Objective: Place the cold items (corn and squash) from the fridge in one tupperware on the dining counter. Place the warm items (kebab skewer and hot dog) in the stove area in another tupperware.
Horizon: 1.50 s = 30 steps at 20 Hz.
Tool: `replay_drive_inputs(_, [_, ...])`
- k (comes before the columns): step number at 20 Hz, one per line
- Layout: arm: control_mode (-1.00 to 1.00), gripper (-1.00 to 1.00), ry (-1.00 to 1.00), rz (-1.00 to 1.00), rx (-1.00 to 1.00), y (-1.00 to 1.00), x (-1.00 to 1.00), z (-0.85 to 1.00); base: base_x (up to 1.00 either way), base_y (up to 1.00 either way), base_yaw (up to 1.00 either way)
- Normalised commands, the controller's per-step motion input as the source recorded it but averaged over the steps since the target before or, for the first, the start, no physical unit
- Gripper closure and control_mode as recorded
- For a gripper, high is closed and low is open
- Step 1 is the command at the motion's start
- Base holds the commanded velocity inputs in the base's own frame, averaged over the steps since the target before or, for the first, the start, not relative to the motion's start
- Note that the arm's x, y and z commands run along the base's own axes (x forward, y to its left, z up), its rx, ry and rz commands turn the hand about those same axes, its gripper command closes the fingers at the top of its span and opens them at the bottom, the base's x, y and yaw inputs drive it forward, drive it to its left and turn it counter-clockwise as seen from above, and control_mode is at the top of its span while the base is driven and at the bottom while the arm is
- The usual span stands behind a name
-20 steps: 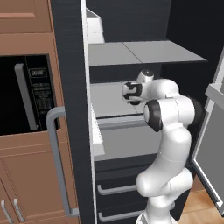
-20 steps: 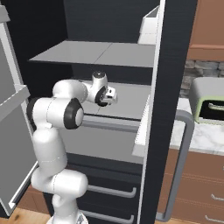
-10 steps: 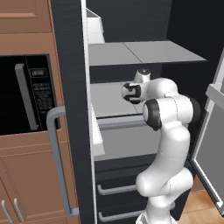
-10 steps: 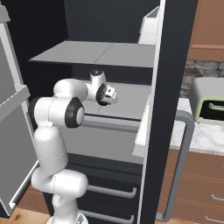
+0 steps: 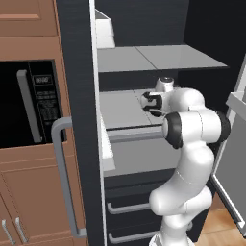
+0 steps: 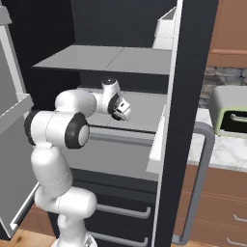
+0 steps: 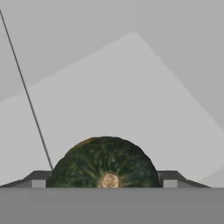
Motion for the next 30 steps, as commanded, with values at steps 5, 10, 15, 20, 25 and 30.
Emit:
replay_drive_inputs(5, [-1.00,1.00,-0.33,-0.05,0.44,-0.83,-1.00,0.03,0.00,0.00,0.00])
replay_drive_inputs(10, [-1.00,1.00,-0.20,-0.02,0.15,-0.03,-1.00,0.65,0.00,0.00,0.00])
replay_drive_inputs(15, [-1.00,1.00,-0.01,0.00,-0.17,0.75,-1.00,1.00,0.00,0.00,0.00])
replay_drive_inputs(20, [-1.00,1.00,0.00,0.00,-0.45,0.89,-1.00,1.00,0.00,0.00,0.00])
replay_drive_inputs(25, [-1.00,1.00,0.03,0.00,-0.50,0.38,-1.00,0.44,0.00,0.00,0.00])
replay_drive_inputs(30, [-1.00,1.00,0.19,0.03,-0.30,0.00,-1.00,-0.11,0.00,0.00,0.00])
